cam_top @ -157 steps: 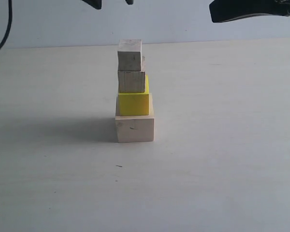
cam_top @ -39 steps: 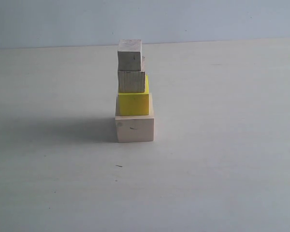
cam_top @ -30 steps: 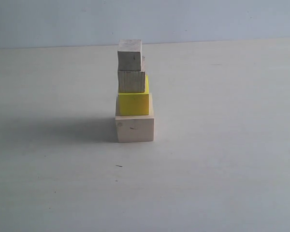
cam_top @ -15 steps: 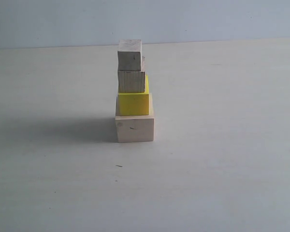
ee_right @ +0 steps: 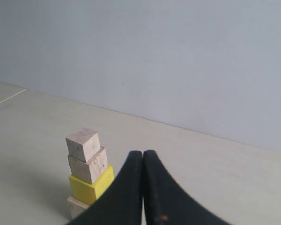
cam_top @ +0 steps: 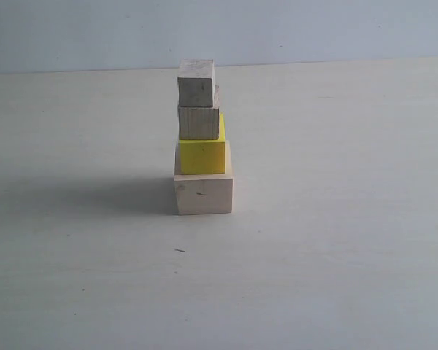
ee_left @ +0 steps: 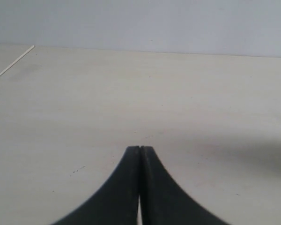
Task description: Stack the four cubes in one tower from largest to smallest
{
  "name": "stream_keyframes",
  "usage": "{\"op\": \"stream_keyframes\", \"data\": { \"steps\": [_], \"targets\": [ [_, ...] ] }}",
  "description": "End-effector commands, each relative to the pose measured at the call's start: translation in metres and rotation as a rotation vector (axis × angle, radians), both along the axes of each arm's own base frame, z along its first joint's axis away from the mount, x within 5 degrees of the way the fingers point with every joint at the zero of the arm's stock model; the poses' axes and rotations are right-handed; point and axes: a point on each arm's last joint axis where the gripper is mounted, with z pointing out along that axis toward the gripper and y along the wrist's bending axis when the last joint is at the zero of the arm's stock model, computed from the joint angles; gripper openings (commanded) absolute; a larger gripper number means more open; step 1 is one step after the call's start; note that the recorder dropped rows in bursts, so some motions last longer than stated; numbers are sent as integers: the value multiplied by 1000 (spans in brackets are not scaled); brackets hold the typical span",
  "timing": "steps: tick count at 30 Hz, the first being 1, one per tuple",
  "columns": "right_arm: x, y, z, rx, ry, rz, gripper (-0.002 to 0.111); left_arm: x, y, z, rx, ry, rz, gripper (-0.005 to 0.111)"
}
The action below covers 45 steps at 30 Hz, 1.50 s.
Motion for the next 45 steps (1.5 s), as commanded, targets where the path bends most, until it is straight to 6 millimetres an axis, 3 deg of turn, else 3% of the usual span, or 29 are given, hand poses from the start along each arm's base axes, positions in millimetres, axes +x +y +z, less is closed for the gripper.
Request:
{"op": "stream_keyframes", "data": {
  "steps": [1,30,35,37,40,44,45],
  "targets": [
    [0,0,-1,-1,-2,-3,0,0,0,-1,6,-6,-2,0],
    [-1,0,-1,-2,-6,-2,0,0,0,-1,8,-5,-3,0],
    [-13,-14,-2,12,-61,-104,0,0,0,-1,8,-5,-3,0],
    [-14,-20,-11,47,-72,-183,0,0,0,-1,8,-5,-3,0],
    [-12,-29,-41,61,-62,-297,0,0,0,-1,8,-5,-3,0],
    [-15,-38,-95,65,-45,-402,0,0,0,-1,8,-5,-3,0],
    [-18,-41,-117,92,-66,-441,0,0,0,-1,8,-5,-3,0]
  ]
}}
